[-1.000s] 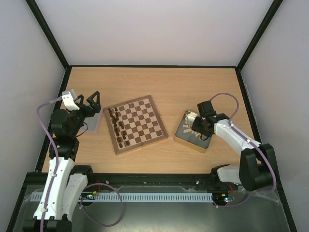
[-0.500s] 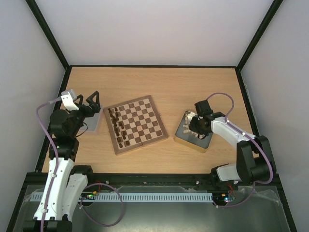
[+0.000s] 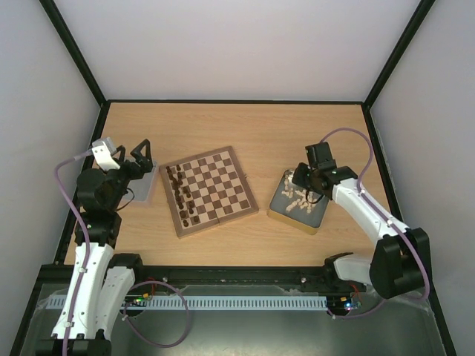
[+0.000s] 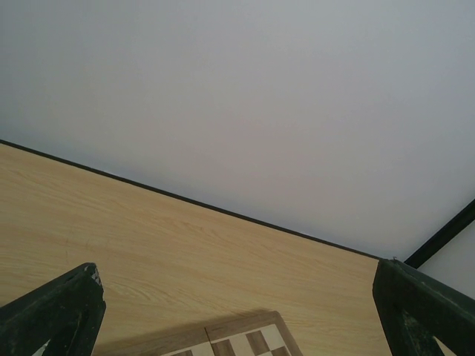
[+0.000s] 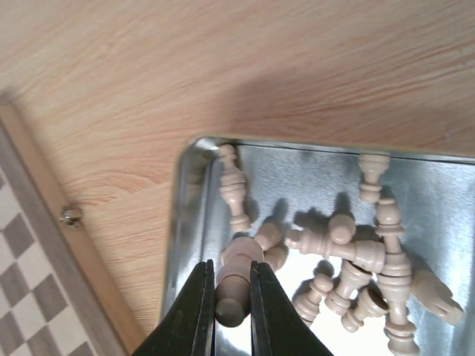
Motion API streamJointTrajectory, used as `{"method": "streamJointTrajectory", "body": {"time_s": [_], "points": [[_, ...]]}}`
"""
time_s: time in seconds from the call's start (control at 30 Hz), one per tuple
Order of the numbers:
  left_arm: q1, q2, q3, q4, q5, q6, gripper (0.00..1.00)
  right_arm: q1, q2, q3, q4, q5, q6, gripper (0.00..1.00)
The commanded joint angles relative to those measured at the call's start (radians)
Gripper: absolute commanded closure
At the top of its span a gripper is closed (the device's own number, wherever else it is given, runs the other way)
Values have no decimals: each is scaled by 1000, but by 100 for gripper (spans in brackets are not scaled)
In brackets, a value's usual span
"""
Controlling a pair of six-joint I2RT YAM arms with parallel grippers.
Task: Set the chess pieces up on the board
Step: Pick up the chess piece from the storage box, then place the chess piece on the chessboard.
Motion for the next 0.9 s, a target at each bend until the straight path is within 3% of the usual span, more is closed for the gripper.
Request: {"method": "streamJointTrajectory", "body": {"time_s": [0.0, 0.23, 0.4, 0.87], "points": [[8, -2, 14, -7, -41, 14, 0, 31, -3, 46, 38, -53, -8, 98], [9, 41, 47, -61, -25, 25, 0, 242, 200, 234, 85, -97, -50, 98], [11, 48, 51, -78, -34, 33, 0, 376, 363, 352, 62, -47, -88, 98], [15, 33, 48, -83, -53, 37, 0, 525, 662, 567, -48, 113, -129, 98]]}}
